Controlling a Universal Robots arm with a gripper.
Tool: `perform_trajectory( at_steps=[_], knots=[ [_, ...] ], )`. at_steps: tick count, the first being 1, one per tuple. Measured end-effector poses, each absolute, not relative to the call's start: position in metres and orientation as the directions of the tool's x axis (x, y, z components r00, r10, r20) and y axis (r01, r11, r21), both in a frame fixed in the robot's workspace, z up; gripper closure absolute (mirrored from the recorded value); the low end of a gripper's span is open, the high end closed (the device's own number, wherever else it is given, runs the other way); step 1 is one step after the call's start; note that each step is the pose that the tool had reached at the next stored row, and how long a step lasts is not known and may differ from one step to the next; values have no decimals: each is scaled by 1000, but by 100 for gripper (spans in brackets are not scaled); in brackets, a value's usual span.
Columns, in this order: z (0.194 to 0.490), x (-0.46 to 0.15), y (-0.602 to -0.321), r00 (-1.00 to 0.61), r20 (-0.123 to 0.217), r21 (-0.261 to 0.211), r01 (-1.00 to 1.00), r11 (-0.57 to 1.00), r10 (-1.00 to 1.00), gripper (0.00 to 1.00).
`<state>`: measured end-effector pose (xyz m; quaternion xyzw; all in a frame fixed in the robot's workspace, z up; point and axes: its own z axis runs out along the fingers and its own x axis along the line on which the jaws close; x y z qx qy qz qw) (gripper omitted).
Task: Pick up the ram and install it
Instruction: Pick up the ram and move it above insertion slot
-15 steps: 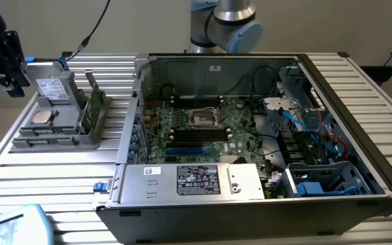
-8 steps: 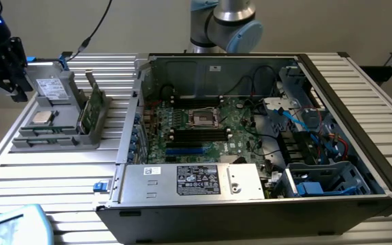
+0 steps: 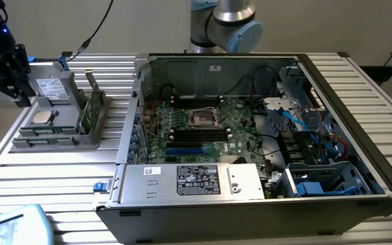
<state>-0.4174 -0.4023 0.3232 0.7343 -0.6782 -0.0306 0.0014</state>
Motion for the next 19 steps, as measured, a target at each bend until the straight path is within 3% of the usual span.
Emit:
perform_trajectory(
  at_steps=[19],
  knots=[
    [288, -418, -402, 78, -43, 44, -996, -80, -996, 63]
  ],
)
